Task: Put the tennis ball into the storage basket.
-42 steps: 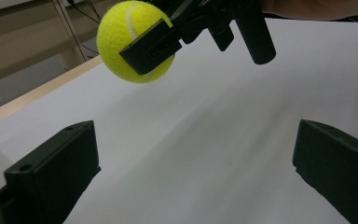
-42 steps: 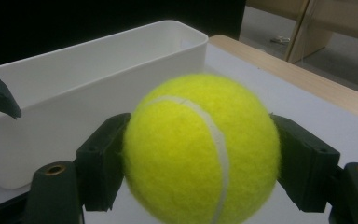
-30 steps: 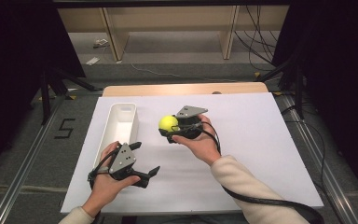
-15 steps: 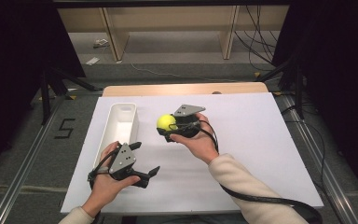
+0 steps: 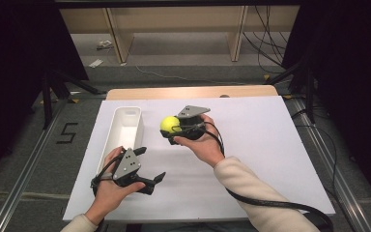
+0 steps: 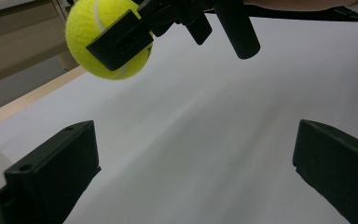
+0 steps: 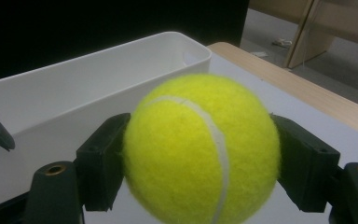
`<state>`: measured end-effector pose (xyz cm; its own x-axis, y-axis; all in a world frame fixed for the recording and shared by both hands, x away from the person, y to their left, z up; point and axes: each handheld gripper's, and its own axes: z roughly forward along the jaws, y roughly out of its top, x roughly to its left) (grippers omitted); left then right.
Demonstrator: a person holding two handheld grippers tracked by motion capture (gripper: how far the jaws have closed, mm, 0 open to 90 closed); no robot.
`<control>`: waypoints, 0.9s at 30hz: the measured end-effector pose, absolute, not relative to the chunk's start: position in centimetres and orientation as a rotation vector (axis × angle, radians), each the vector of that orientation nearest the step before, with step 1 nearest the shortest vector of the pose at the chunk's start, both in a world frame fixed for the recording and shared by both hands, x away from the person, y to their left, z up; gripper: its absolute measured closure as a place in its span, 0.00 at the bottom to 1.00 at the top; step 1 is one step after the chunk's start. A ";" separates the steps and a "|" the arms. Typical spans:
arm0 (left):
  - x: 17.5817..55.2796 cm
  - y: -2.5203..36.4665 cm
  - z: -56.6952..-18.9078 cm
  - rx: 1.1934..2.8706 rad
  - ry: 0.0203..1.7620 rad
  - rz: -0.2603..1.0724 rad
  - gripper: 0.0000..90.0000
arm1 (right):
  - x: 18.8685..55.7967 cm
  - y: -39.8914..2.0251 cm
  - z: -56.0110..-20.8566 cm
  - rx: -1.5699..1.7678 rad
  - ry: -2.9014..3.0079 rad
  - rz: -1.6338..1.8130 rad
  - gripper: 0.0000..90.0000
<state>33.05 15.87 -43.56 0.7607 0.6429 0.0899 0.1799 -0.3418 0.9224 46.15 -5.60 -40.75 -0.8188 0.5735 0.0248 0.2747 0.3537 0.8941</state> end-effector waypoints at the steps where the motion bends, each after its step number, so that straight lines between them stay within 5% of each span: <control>1: 33.1 15.9 -43.5 1.895 0.628 0.550 0.00 | 46.2 -5.5 -40.7 0.752 2.329 1.447 0.29; 27: 33.1 15.8 -43.5 1.899 0.613 0.551 0.00 | 46.9 -3.0 -39.5 0.694 2.357 1.451 0.29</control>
